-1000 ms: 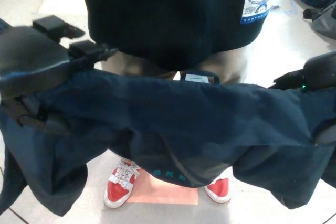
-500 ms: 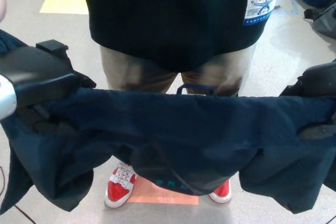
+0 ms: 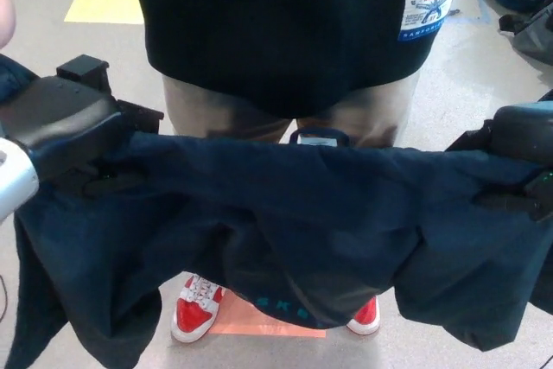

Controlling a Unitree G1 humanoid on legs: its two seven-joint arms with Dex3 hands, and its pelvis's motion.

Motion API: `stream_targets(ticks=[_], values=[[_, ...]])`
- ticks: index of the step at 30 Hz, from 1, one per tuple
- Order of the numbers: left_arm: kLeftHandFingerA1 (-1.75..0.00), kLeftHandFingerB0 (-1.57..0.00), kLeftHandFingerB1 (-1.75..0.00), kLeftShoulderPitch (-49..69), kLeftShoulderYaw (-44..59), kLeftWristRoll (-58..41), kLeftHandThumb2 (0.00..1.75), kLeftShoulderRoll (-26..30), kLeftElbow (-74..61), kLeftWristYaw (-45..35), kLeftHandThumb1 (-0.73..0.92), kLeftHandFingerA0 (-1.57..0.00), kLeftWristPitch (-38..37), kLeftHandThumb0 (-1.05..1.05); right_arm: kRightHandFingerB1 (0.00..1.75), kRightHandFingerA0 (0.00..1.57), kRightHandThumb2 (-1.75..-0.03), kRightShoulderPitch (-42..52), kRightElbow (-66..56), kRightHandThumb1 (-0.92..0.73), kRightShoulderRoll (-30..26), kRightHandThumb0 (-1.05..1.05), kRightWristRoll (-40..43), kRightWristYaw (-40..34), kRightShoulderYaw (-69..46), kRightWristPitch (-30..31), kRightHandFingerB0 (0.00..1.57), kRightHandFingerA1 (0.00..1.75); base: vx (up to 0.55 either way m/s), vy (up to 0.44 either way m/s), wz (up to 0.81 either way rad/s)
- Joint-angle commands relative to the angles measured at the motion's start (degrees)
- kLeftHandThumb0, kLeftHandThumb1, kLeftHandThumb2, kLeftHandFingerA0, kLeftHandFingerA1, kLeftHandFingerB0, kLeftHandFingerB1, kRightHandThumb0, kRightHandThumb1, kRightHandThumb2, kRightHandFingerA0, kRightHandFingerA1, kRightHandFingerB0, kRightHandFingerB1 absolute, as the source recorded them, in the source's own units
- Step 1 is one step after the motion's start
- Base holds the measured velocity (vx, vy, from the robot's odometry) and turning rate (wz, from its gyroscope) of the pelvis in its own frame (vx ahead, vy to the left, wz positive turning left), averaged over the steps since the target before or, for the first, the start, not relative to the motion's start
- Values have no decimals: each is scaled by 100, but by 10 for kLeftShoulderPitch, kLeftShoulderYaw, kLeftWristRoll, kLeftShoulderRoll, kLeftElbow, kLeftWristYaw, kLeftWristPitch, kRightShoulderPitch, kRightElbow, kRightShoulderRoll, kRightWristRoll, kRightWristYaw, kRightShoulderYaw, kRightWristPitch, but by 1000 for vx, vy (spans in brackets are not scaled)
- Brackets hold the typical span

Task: A person hands a coat to the robot and the robot grabs it with both hands and holds it while the person wears the coat.

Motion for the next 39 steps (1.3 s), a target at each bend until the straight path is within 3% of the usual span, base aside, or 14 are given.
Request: stream_targets(ticks=[1,5,6,7,10,11,12,13,15,21,23,25,29,39], values=[[-174,-71,-156,65,23,109,70,-47,125,324,87,-85,-33,-39,106,96,-68,67,84,-90,48,-47,-91,-238,-23,-119,86,132,0,0,0],[-175,-66,-153,62,25,106,68,-57,140,340,85,-83,-26,-37,103,94,-65,67,101,-86,60,-36,-104,-285,-24,-148,86,127,0,0,0],[-174,-64,-155,61,25,105,65,-62,142,340,84,-86,-19,-38,78,100,-63,67,108,-82,59,-29,-113,-305,-22,-165,86,107,0,0,0],[-174,-68,-152,59,27,104,69,-69,149,345,84,-84,-13,-39,90,99,-64,67,122,-79,59,-27,-126,-340,-20,-198,88,124,0,0,0],[-173,-67,-151,54,21,116,69,-72,167,369,83,-83,-10,-39,99,98,-65,65,138,-79,58,-29,-150,-384,-13,-221,88,134,0,0,0],[-175,-67,-154,50,21,115,68,-79,185,394,83,-84,-16,-39,137,95,-64,64,149,-80,64,-29,-162,-414,-11,-228,77,157,0,0,0],[-175,-67,-154,48,21,115,68,-83,194,405,83,-84,-19,-39,137,95,-64,63,154,-80,67,-29,-167,-429,-10,-231,77,157,0,0,0],[-175,-68,-155,40,14,124,69,-90,213,436,84,-85,-22,-39,122,98,-67,67,158,-79,71,-30,-185,-457,-7,-219,85,153,0,0,0],[-175,-67,-156,33,8,130,70,-101,234,476,83,-88,-35,-37,143,95,-64,78,173,-81,86,-29,-190,-507,-14,-214,73,161,0,0,0],[-174,-65,-163,22,-4,151,66,-129,261,548,86,-92,-25,-37,134,99,-64,104,188,-83,124,-31,-208,-605,-29,-176,79,155,0,0,0],[-174,-68,-160,14,-1,144,66,-137,271,564,87,-91,-43,-37,139,99,-65,106,201,-85,149,-32,-201,-649,-42,-173,79,157,0,0,0],[-175,-65,-162,4,2,142,65,-147,280,597,86,-88,-56,-34,158,93,-64,97,215,-87,169,-28,-209,-706,-48,-177,70,175,0,0,0],[-175,-61,-165,-16,10,133,65,-163,298,641,86,-89,-73,-33,161,94,-63,76,235,-85,201,-25,-212,-783,-60,-187,72,175,0,0,0],[-175,-62,-166,-34,39,124,66,-172,280,671,88,-93,-56,-34,158,98,-66,36,260,-89,245,-29,-195,-845,-95,-186,77,174,0,0,0]])
